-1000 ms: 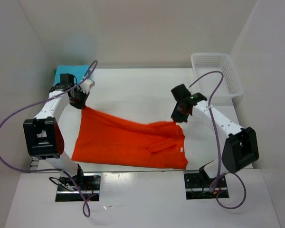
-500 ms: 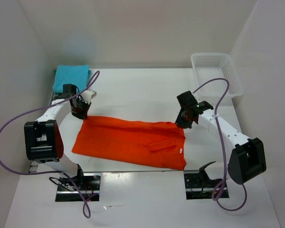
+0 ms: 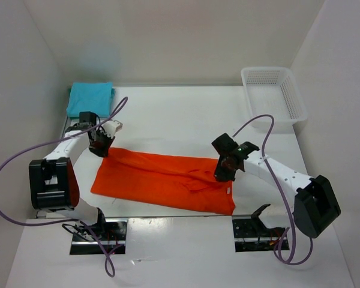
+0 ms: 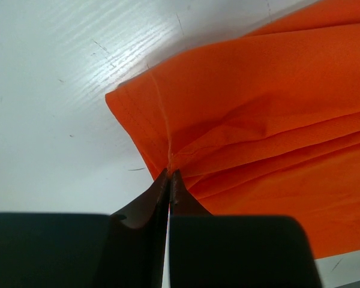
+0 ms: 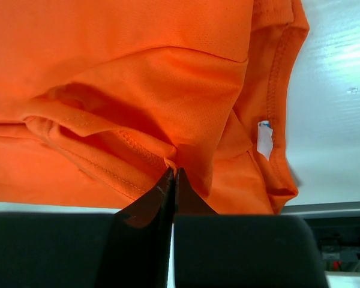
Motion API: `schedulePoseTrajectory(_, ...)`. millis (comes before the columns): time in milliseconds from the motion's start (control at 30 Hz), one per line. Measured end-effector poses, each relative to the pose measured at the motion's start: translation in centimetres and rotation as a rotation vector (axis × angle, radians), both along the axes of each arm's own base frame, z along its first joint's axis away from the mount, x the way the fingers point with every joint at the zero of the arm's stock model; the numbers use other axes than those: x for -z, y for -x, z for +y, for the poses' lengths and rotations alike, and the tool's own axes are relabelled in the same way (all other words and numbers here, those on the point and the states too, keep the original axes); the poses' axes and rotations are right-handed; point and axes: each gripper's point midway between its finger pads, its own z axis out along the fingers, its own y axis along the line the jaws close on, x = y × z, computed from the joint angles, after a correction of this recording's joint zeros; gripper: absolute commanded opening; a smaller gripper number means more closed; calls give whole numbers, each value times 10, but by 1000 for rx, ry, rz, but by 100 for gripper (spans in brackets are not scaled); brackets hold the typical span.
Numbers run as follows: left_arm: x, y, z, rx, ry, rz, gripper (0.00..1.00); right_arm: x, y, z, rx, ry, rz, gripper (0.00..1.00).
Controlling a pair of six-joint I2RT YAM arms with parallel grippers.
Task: Fold and stack the t-shirts
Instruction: Fold the other side of the tshirt into a rectangle
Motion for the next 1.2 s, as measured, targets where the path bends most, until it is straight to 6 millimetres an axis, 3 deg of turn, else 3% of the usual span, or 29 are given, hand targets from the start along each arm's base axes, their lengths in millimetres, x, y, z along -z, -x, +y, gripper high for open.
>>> schedulePoseTrajectory(233,13,10,3,4,-19,45,4,7,6,-2,12,18,37,11)
schedulePoseTrajectory(267,14,11,4,3,-23,48,6,7,7,-1,11,19,39,21)
schedulePoseTrajectory(300,15,12,4,3,-25,51,9,7,8,-1,12,20,43,29)
schedulePoseTrajectory(433,16,14,7,10,-43,57,30,7,16,2,-7,24,62,40)
schedulePoseTrajectory(533,16,16,9,20,-60,61,41,8,23,3,-20,25,82,42)
schedulePoseTrajectory(767,2,29,12,67,-93,69,45,-7,36,2,-59,16,99,38)
schedulePoseTrajectory(833,-4,34,14,83,-106,71,46,-19,28,7,-70,-4,65,38)
schedulePoseTrajectory(933,-9,40,15,101,-120,77,47,-38,6,20,-84,-26,-6,54)
schedulePoseTrajectory(1000,-12,42,15,104,-118,83,50,-46,-15,32,-103,-21,-45,58)
schedulePoseTrajectory(1133,-23,36,16,97,-120,60,53,-29,-61,59,-146,20,-63,59)
schedulePoseTrajectory(1200,-28,32,16,94,-120,43,53,-9,-76,69,-171,47,-49,53)
